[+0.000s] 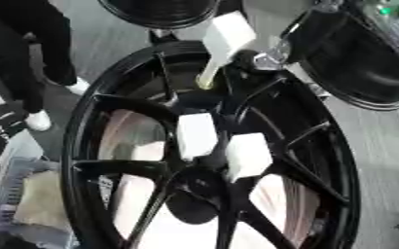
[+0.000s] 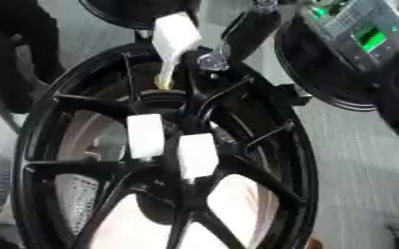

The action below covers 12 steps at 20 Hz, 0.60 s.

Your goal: Pull the pin out of the wheel hub.

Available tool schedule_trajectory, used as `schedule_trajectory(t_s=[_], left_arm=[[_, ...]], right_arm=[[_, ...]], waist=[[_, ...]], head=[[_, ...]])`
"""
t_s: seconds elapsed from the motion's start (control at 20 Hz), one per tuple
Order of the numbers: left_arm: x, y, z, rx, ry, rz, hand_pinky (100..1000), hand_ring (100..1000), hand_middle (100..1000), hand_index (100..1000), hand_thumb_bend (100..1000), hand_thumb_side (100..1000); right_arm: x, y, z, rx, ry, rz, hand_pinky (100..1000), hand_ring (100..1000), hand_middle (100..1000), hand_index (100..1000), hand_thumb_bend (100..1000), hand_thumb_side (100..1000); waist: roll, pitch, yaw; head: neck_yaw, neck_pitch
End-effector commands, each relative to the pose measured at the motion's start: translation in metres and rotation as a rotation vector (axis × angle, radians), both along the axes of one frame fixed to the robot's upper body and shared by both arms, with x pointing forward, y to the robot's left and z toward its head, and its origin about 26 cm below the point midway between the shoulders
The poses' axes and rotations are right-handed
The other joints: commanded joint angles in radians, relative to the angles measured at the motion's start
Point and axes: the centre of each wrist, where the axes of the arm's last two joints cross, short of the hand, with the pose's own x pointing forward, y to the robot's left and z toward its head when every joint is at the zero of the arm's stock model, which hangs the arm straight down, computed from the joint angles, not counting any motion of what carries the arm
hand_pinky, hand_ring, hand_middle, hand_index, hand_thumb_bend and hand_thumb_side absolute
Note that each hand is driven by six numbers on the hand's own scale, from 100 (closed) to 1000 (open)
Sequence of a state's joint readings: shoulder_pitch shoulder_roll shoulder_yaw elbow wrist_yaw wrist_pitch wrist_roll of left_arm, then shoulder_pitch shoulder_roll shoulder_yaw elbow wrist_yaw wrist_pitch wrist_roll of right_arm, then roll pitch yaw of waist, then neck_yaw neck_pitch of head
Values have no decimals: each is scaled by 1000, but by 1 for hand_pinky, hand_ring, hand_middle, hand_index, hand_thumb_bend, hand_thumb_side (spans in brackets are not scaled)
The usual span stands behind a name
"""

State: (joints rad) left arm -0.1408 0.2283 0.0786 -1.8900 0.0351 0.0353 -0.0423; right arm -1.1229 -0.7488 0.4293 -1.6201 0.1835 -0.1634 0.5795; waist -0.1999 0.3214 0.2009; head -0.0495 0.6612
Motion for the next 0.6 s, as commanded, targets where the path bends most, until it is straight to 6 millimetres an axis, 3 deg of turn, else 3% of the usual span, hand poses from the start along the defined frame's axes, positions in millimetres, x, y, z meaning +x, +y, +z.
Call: schedule_trajectory(t_s=[0.05,0.25,0.6], left_arm=[[-1,5,5,12,-17,14,903,845,805,793,100,863],[-2,7,4,6,-17,31,904,845,805,793,100,862],[-5,10,0,-1,-8,57,904,845,806,793,100,859]], right_arm=[[-17,-33,20,27,-64,-68,864,695,468,633,142,238],[-29,-86,5,35,-51,-210,866,702,484,646,154,248],[-49,-172,-44,91,25,-483,867,707,499,658,154,254]], waist=[[19,-24,-9],[25,-28,-27],[42,-38,-63]], head=[[9,8],[17,8],[37,14]])
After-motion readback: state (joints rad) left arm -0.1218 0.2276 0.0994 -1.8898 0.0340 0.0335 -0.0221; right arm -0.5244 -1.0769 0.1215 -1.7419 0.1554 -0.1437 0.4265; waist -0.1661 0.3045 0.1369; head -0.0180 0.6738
